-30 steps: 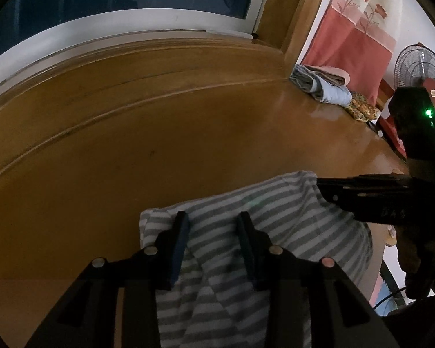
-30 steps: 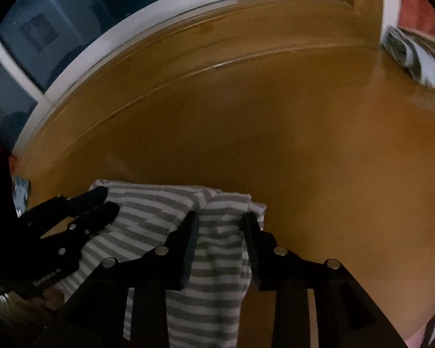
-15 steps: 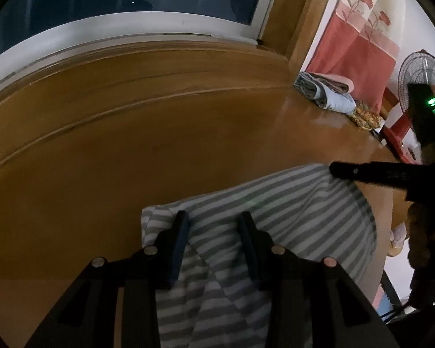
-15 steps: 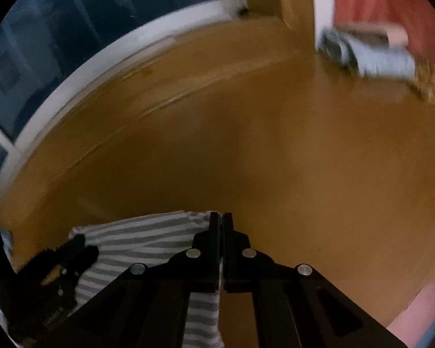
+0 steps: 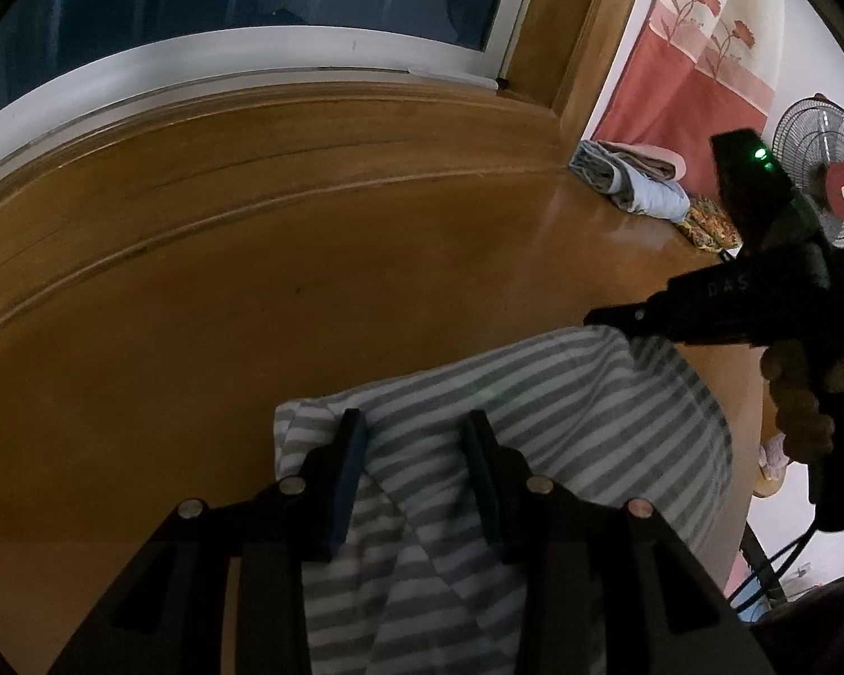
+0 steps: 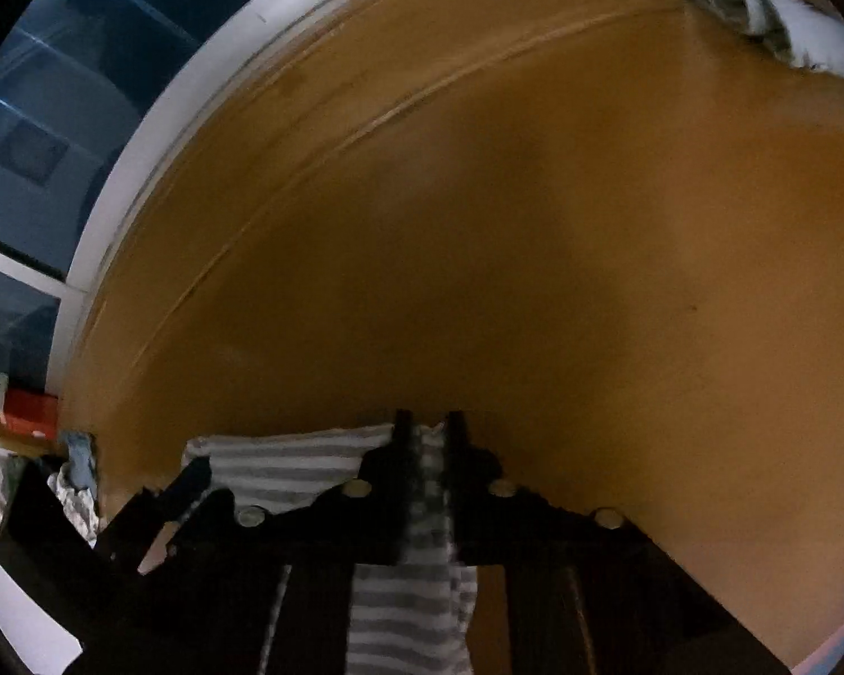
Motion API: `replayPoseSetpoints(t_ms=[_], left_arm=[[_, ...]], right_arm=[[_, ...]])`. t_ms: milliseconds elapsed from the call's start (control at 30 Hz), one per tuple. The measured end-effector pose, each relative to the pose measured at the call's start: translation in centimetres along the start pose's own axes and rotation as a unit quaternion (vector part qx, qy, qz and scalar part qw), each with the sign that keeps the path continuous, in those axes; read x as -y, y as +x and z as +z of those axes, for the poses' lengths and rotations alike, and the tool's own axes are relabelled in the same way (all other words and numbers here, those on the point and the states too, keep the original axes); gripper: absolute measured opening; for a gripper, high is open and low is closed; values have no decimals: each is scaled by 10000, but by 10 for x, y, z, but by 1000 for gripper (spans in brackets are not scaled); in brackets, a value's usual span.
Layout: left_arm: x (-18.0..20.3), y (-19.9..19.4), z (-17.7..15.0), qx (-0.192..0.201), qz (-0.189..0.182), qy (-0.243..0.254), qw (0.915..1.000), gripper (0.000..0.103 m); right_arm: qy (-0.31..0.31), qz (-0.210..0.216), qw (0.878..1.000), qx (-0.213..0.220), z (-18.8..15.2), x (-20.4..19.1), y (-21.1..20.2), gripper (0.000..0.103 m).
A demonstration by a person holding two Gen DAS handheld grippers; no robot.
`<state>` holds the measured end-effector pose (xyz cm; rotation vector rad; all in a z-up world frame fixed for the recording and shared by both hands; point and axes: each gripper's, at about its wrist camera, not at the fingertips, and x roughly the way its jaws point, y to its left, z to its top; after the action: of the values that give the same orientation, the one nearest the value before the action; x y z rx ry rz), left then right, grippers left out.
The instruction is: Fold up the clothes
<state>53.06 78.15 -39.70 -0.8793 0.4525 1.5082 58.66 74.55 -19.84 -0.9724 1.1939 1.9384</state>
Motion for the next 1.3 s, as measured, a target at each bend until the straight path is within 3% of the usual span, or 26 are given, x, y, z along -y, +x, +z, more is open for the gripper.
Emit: replayPoseSetpoints(t_ms=[100,200,333,433,500,567,633,700,733,900,1033,1100,1167,1300], left_arm=[[2,0,0,17,23,-24,10000,34],[3,1,1,-3,-11,-21,10000,34],[2,0,3,-50,2,-15,10000,34],[-1,-3,7,-164,-72,-93,9998,33],[-7,-7,11,-195,-205,-220,9994,32],[-11,-9,13,-218,-277,-327,9988,32],[-13,-6,13,-292,-273,-371,9985,32],[-11,-5,12,-298,-163,-320,9989,32],[-9,-5,11,-297,-103,-289,9991,35],[-3,-2,9,-316,126,-173,9993,35],[-6,-9,13,-387,56,-371,9985,33],[-8,-14,14,-419,9,-376,9984,32],[-10,-8,13,-552,18,-355,9978,32],[-17,-1,16,-606,-69,-512,9968,33]], right_arm=[[253,-45,9988,420,0,5,-19,3],[788,-135,9962,356,1,32,-11,3],[556,-230,9968,535,2,26,-10,3],[792,-67,9936,804,4,32,-23,5],[770,0,9939,795,2,37,-34,10],[634,206,9958,622,-5,39,-41,31],[408,304,9975,484,-20,34,-45,42],[186,386,9985,344,-30,25,-38,40],[107,397,9987,308,-34,23,-36,3],[133,265,9986,447,-46,43,-47,1],[-117,-70,9977,663,-64,36,-69,2],[-578,-406,9918,1068,-69,16,-86,7],[-1095,-250,9854,1280,-72,-9,-91,7],[-2233,153,9711,830,-79,-57,-65,12]])
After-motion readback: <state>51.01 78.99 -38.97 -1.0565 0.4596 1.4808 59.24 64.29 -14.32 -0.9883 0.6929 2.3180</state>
